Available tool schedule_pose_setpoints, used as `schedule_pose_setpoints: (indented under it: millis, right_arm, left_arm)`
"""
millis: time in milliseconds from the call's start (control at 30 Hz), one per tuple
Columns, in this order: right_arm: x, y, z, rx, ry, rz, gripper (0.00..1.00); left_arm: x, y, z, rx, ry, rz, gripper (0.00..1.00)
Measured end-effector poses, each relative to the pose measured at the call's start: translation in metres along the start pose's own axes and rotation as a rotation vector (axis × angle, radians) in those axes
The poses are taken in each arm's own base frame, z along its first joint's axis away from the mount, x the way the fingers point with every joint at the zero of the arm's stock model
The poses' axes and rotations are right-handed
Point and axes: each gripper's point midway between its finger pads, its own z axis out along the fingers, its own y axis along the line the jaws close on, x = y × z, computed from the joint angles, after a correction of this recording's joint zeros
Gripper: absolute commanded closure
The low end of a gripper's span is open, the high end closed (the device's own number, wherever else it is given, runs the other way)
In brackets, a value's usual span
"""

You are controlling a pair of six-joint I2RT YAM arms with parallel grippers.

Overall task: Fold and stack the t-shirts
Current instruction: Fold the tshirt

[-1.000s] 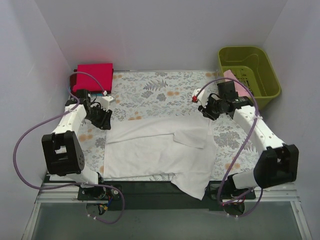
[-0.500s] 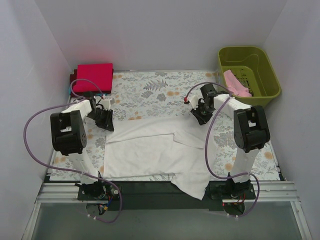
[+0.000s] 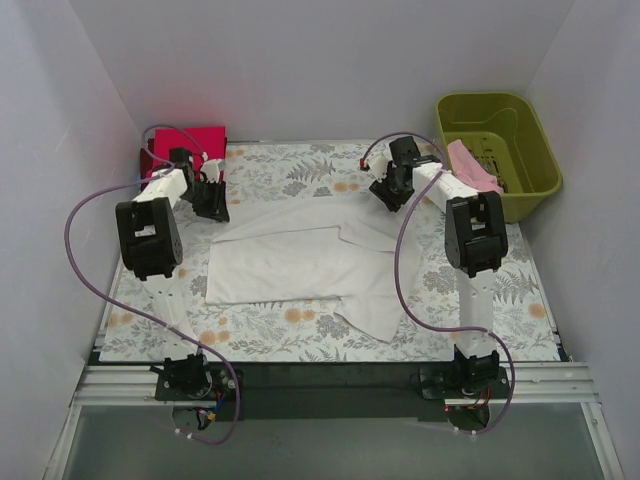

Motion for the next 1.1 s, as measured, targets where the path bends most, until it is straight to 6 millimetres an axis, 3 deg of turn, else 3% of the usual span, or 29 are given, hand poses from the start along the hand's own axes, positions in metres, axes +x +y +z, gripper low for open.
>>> schedule_pose_setpoints:
  millis: [133, 167, 267, 367, 433, 500, 633, 700, 767, 867, 967, 1100]
  right_arm:
    - [-0.007, 0.002, -0.022, -0.018, -0.023, -0.029, 0.03]
    - [-0.008, 0.006, -0.034, -0.029, -0.033, -0.04, 0.02]
    - [-0.009, 0.027, -0.096, -0.07, -0.095, -0.084, 0.02]
    - [-0.003, 0.059, -0.164, -0.103, -0.172, -0.148, 0.11]
    - [0.008, 0.095, -0.2, -0.141, -0.212, -0.21, 0.19]
    - [0.024, 0.142, -0.216, -0.209, -0.227, -0.29, 0.26]
    - [0.084, 0.236, -0.205, -0.424, -0.127, -0.439, 0.31]
    - [0.121, 0.262, -0.194, -0.505, -0.031, -0.475, 0.32]
    - [0.147, 0.271, -0.186, -0.537, 0.049, -0.481, 0.34]
    - [0.166, 0.274, -0.175, -0.539, 0.108, -0.494, 0.34]
    - [0.173, 0.273, -0.163, -0.515, 0.136, -0.501, 0.35]
    - [0.165, 0.266, -0.153, -0.468, 0.117, -0.504, 0.38]
  left_arm:
    - [-0.001, -0.002, -0.007, 0.006, 0.004, 0.048, 0.61]
    - [0.003, -0.006, -0.011, 0.013, 0.011, 0.06, 0.6]
    - [0.021, -0.028, -0.039, 0.051, 0.018, 0.114, 0.59]
    - [0.05, -0.059, -0.077, 0.092, 0.014, 0.187, 0.59]
    - [0.072, -0.082, -0.103, 0.123, 0.006, 0.234, 0.59]
    - [0.095, -0.099, -0.119, 0.149, 0.003, 0.276, 0.59]
    - [0.144, -0.119, -0.125, 0.215, 0.067, 0.29, 0.59]
    - [0.166, -0.123, -0.123, 0.238, 0.109, 0.28, 0.59]
    - [0.185, -0.127, -0.121, 0.258, 0.148, 0.268, 0.59]
    - [0.202, -0.13, -0.12, 0.266, 0.175, 0.262, 0.59]
    - [0.211, -0.13, -0.121, 0.253, 0.183, 0.266, 0.59]
    - [0.217, -0.127, -0.122, 0.233, 0.189, 0.276, 0.59]
